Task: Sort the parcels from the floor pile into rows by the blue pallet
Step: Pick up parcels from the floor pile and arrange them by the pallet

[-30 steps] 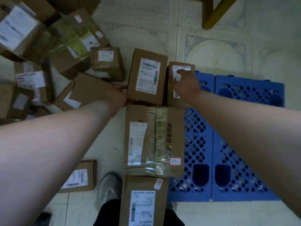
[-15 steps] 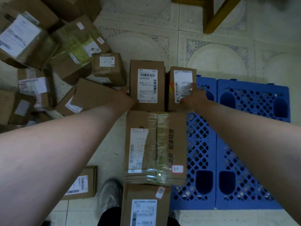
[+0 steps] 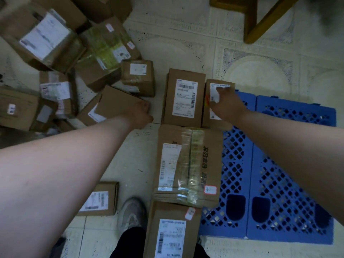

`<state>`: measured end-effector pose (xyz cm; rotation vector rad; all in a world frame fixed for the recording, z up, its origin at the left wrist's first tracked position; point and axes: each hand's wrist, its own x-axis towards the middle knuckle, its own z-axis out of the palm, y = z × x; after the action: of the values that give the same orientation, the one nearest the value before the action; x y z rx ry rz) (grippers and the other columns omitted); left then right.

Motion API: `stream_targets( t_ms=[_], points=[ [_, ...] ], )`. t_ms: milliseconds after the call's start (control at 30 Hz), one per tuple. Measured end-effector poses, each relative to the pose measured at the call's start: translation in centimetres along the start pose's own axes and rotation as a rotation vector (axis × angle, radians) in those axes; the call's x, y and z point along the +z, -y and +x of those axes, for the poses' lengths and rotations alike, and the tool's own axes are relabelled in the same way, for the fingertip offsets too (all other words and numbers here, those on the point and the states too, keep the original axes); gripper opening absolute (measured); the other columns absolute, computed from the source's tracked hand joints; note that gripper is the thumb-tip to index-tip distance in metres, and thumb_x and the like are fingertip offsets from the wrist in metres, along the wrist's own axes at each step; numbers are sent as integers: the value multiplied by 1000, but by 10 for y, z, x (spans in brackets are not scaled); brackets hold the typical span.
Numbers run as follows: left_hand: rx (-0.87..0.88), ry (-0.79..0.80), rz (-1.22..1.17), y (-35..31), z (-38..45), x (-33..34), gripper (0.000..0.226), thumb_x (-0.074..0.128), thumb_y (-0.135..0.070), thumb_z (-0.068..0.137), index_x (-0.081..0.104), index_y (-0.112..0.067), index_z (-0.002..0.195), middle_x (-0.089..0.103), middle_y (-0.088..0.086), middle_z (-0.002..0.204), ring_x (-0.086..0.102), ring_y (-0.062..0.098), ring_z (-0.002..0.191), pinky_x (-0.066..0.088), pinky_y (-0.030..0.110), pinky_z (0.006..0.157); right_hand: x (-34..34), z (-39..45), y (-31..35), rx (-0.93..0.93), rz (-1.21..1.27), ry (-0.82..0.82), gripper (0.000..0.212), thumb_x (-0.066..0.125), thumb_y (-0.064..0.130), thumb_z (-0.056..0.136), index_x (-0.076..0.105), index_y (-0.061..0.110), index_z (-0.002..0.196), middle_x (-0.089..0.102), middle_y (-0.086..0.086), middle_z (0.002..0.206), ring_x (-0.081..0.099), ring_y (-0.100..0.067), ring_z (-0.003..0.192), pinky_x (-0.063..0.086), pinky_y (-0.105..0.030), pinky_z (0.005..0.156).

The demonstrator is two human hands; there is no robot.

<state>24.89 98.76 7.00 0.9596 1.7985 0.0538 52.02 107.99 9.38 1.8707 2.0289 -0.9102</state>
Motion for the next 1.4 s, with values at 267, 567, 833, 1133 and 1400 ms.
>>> stream_targets(
  t_ms=[267,567,833,1133,1400],
  points=[
    [-359,-164,-181,177,-79,-12,53,61,-29,93,48,-12,141,56,13,135,59,27,106,47,27,84,43,5,191,-498,-90,-150,59,35,38,96,42,5,145,45,-21,144,45,-37,129,39,-43,106],
    [-822,-201,-621,387,-159,80,48,57,-26,89,54,6,124,60,26,121,61,39,108,52,38,88,280,-97,284,-676,-143,177,43,38,32,103,47,9,138,47,-18,135,48,-36,121,43,-44,99],
    [-833,-180,-1399,398,-127,157,30,56,-16,90,56,-12,120,59,7,97,55,22,86,46,31,79,443,-131,212,-435,-279,656,53,55,24,89,39,6,137,50,-21,126,54,-40,115,48,-44,95],
    [-732,-312,-1371,314,-147,90,34,58,-25,89,57,-18,123,60,-2,97,59,25,97,50,44,93,320,-131,254,-257,-204,597,43,46,27,93,45,11,133,47,-19,131,54,-34,111,48,-31,87],
    [-488,-346,-1235,141,-157,-18,22,49,-10,95,58,-20,112,62,4,104,58,22,93,51,30,67,84,-111,283,-288,-92,295,36,54,18,96,50,15,131,59,-5,115,56,-16,90,48,-30,75]
  ],
)
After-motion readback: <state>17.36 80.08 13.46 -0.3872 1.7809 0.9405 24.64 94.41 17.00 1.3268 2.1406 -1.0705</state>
